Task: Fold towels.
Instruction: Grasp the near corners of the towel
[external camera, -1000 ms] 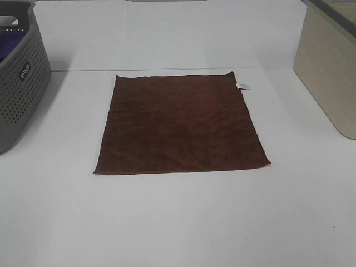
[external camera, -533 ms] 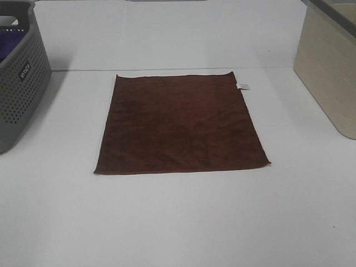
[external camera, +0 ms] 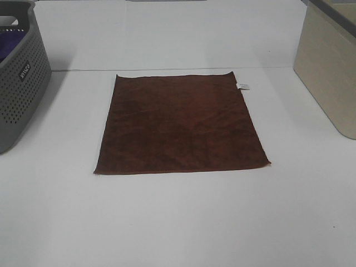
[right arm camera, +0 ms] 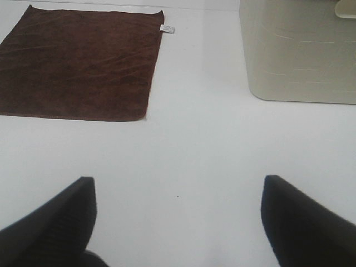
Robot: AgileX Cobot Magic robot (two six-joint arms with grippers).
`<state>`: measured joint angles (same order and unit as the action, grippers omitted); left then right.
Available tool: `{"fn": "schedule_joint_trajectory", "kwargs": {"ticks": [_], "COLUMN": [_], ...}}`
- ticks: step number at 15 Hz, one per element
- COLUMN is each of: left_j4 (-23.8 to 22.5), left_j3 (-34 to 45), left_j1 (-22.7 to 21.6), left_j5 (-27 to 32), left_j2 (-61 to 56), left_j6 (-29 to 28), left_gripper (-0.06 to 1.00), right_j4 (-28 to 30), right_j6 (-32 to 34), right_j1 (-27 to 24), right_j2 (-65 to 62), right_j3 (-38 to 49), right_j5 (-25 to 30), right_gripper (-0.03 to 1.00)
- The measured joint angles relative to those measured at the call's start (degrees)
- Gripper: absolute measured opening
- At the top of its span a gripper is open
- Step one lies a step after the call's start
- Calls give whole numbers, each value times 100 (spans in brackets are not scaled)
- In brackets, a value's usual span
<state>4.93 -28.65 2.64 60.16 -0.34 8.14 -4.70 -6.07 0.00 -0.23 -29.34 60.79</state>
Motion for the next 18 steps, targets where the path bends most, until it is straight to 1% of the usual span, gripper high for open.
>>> {"fn": "schedule_joint_trajectory", "kwargs": {"ticks": [15, 17, 18], "left_j4": [0, 92, 126], "left_j3": [0, -143, -160], "left_j1": [0, 0, 0], "left_j5": [0, -796, -1226], "left_j2": [23, 235, 367], "left_j6": [0, 0, 0], "left_gripper": [77, 77, 77], "right_j4": [0, 0, 0], "right_j6": [0, 63, 97], "right_j1": [0, 0, 0], "right_j2": [0, 23, 155], "right_j3": [0, -11, -46], "right_j5": [0, -92, -367], "right_gripper": [78, 77, 77]}}
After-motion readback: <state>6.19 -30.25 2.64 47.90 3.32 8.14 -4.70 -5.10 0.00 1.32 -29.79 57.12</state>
